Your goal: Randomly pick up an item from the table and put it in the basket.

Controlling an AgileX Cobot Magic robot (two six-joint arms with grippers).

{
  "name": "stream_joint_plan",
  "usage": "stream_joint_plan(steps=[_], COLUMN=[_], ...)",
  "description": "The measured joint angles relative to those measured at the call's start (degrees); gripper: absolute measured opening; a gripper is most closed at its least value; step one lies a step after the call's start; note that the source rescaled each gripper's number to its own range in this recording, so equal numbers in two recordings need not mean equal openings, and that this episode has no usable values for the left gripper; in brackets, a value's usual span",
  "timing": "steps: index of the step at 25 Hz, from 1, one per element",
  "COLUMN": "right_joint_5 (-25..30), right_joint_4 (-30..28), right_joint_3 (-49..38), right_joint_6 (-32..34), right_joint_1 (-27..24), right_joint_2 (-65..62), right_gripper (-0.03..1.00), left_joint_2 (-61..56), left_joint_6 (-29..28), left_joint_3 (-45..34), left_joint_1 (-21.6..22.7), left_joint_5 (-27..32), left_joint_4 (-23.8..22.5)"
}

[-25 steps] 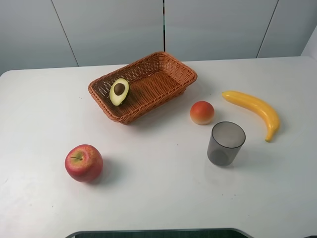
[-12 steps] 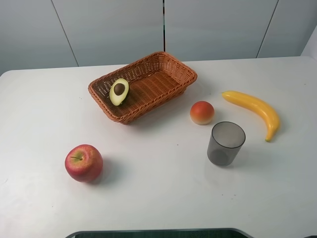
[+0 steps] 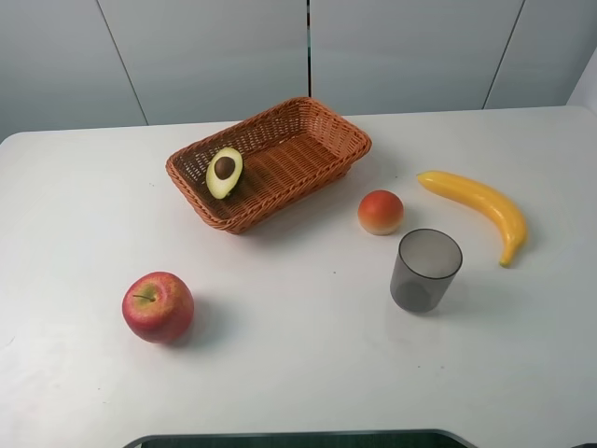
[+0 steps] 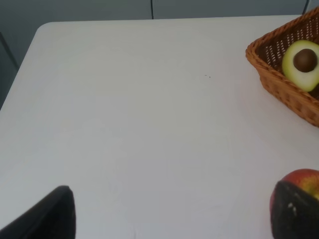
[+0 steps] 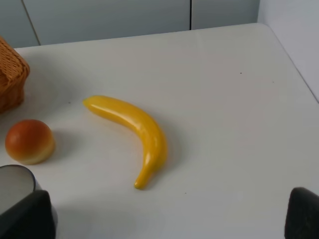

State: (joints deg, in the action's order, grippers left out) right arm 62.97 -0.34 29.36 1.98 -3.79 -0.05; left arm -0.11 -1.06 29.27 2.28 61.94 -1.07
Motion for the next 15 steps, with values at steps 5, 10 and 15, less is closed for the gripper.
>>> stream_joint_plan(steps=[5, 10, 15], right_joint_5=[0.00, 0.00, 0.00], right_joint_4=[0.95, 0.95, 0.95], right_joint_3=[0.00, 0.00, 0.00], right_joint_6=[-1.21, -1.32, -1.32], right_joint_1=[2.12, 5.90, 5.40], right_joint_2=[0.00, 0.00, 0.00], right_gripper=[1.00, 1.00, 1.00], left_joint_2=[0.00, 0.00, 0.00], left_joint_6=[0.00, -0.22, -0.22], left_joint_3=[0.00, 0.00, 0.00], left_joint_1=[0.00, 0.00, 0.00], left_joint_5=[0.00, 0.00, 0.00], left_joint_4=[0.00, 0.00, 0.00])
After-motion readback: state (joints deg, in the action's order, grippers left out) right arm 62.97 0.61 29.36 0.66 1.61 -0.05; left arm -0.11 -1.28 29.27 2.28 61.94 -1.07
